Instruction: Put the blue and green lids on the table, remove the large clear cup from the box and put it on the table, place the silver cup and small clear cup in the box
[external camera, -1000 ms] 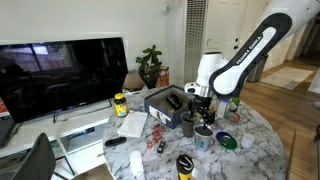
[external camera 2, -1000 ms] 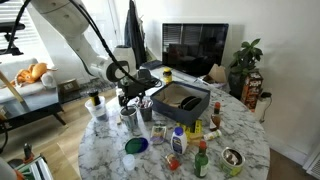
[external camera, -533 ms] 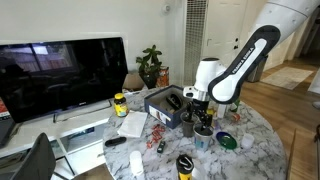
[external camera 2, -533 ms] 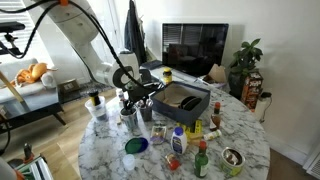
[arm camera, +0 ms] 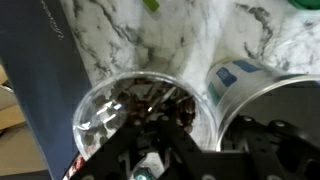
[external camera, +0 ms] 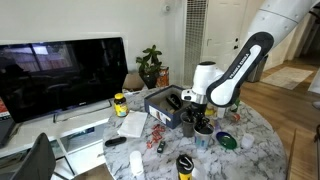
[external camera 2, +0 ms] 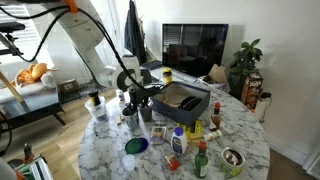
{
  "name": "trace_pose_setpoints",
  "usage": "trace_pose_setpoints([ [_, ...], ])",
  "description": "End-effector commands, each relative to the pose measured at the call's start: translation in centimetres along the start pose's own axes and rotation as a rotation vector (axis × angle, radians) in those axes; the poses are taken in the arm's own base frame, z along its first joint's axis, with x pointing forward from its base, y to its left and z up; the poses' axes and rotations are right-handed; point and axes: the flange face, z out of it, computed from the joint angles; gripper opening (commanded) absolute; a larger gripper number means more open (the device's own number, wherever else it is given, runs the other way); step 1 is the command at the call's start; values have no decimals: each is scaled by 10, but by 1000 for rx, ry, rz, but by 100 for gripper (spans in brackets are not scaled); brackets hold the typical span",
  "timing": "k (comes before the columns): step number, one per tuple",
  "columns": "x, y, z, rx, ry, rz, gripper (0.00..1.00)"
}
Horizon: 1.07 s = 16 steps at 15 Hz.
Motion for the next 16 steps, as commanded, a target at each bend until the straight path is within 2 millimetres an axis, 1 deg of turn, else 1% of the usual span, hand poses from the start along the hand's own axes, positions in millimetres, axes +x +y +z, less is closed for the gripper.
trace_pose_setpoints([
  [1,-3,4,0,-8,-16,9,16],
  [3,-5,5,-3,-12,-20,17,2],
  [5,-6,6,-8,-13,-25,25,0],
  [6,-7,5,-11,-12,-28,33,4],
  [7,-9,5,-16,-12,-29,44,3],
  [9,-10,2,-25,-8,-29,63,3],
  [11,-11,-1,-40,2,-36,83,3],
  [13,-15,-6,-62,14,-47,113,3],
  [16,-22,-9,-104,12,-66,165,3],
])
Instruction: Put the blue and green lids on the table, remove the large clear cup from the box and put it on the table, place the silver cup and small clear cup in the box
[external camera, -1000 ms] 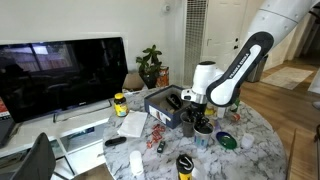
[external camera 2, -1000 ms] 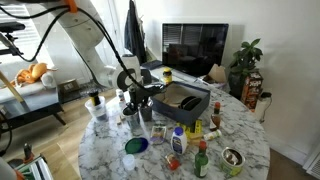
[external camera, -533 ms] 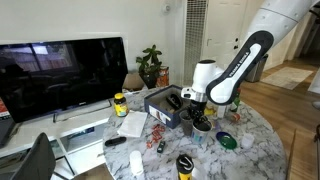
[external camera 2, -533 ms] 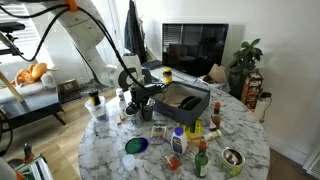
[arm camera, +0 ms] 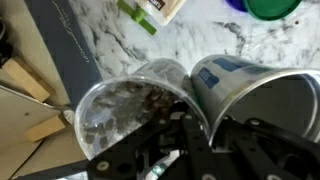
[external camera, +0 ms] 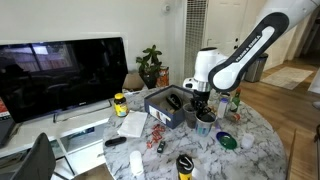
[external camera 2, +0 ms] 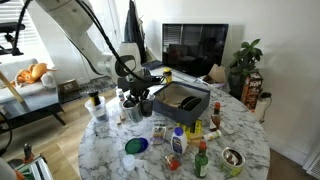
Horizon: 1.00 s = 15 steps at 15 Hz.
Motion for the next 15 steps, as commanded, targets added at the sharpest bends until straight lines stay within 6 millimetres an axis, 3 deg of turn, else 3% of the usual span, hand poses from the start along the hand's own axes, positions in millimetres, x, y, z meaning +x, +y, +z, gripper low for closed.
trace_pose_setpoints([
  [1,-18,-15,-60,-1,-12,79,3],
  [4,-26,-2,-104,-27,33,188,3],
  [6,-31,9,-120,-37,96,275,3],
  [7,-23,9,-106,-41,60,203,3],
  [8,-25,11,-114,-52,70,212,13],
  [13,-22,10,-105,-36,63,207,13],
  [14,-22,10,-105,-36,63,207,3],
  [15,-22,14,-110,-52,71,239,3],
])
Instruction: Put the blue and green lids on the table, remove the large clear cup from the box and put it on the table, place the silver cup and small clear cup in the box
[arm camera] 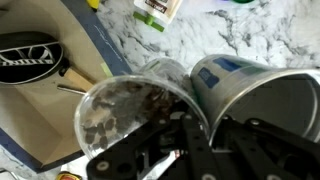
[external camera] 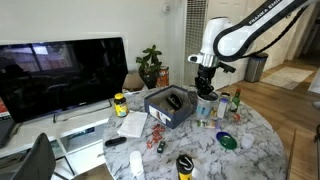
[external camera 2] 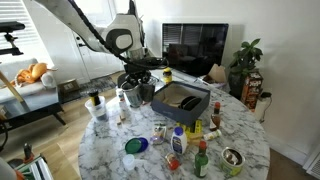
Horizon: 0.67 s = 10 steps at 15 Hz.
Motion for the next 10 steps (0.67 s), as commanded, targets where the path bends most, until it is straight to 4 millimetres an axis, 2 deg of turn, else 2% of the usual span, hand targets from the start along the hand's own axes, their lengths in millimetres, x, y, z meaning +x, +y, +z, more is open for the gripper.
trace_pose_setpoints([
  [1,4,13,-13,-46,32,107,3],
  [4,14,44,-35,-109,86,262,3],
  [6,22,64,-43,-154,107,366,3],
  [9,29,91,-33,-208,102,525,3],
  [10,29,99,-23,-221,89,576,3],
])
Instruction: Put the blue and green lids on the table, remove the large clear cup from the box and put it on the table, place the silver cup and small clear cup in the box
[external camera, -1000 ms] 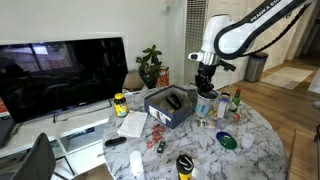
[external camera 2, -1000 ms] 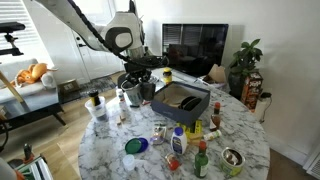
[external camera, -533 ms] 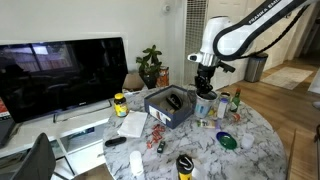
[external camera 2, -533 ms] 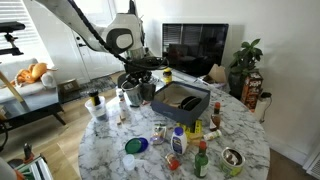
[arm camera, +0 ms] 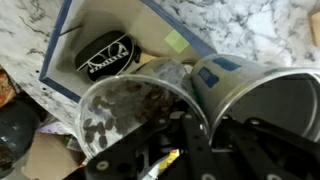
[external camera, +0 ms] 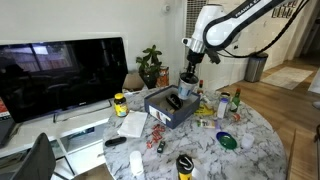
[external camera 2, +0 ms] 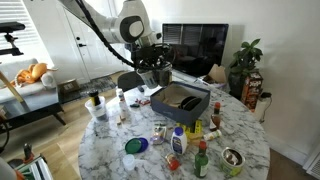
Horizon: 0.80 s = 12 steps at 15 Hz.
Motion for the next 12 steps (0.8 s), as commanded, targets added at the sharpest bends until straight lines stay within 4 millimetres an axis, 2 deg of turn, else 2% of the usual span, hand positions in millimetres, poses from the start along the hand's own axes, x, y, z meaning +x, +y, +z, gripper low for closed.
trace_pose_setpoints([
  [1,16,22,38,-72,-31,177,3],
  [4,19,30,72,-119,-93,330,3],
  [7,28,29,97,-107,-102,490,3],
  [12,29,23,139,-85,-153,571,3],
])
